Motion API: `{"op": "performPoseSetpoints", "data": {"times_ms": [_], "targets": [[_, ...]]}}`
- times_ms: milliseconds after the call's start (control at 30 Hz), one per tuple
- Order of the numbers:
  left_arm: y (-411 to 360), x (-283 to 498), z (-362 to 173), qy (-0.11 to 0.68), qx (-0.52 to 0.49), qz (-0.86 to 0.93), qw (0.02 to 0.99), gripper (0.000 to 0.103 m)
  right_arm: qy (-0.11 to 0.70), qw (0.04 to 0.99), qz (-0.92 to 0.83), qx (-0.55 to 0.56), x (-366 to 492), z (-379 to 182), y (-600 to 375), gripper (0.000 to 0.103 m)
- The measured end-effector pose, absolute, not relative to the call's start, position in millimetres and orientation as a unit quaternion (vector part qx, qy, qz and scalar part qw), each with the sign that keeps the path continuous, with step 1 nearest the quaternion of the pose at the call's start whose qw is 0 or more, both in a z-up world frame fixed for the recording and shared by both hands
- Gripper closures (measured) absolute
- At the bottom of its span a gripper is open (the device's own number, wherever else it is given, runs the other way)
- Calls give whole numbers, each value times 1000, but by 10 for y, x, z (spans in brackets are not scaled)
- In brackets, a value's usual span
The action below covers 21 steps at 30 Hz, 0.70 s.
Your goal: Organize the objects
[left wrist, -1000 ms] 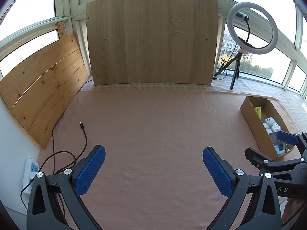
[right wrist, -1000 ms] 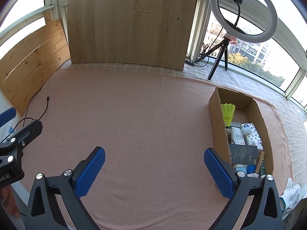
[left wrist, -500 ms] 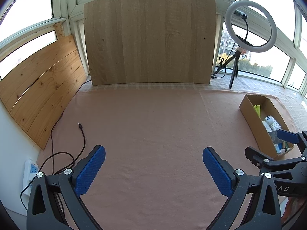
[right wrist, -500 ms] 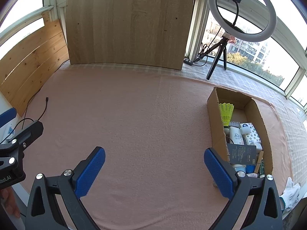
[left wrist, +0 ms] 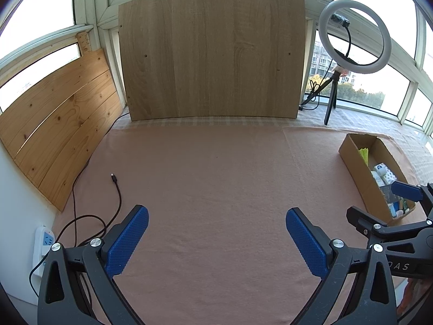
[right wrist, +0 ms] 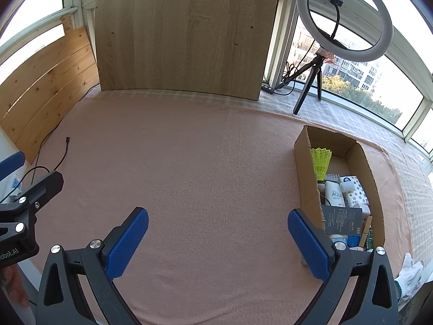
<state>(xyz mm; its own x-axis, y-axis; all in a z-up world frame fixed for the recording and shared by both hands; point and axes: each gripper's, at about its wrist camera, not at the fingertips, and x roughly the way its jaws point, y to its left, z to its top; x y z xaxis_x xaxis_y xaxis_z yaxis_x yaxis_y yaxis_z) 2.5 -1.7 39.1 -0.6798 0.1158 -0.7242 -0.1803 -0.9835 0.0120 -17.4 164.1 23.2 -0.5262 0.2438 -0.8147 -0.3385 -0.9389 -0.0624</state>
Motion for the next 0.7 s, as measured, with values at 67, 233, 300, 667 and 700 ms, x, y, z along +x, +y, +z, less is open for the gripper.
{"op": "performPoseSetpoints", "data": {"times_ms": [67,233,300,667,700], "targets": [[-22,23,392,42,-392,916,81,0,51,167,872,-457,-174,231,1642,1],[-22,20,388,42,-392,915,81,0,51,169,872,-457,-170,232,1643,1],[-21,20,387,42,-392,915,81,0,51,168,872,-457,-169,233,1647,1],[-24,17,374,43,-392,915,82,0,51,168,872,-457,-168,231,1651,1],[-26,17,370,43,-392,915,83,0,51,168,872,-458,-168,231,1651,1]]}}
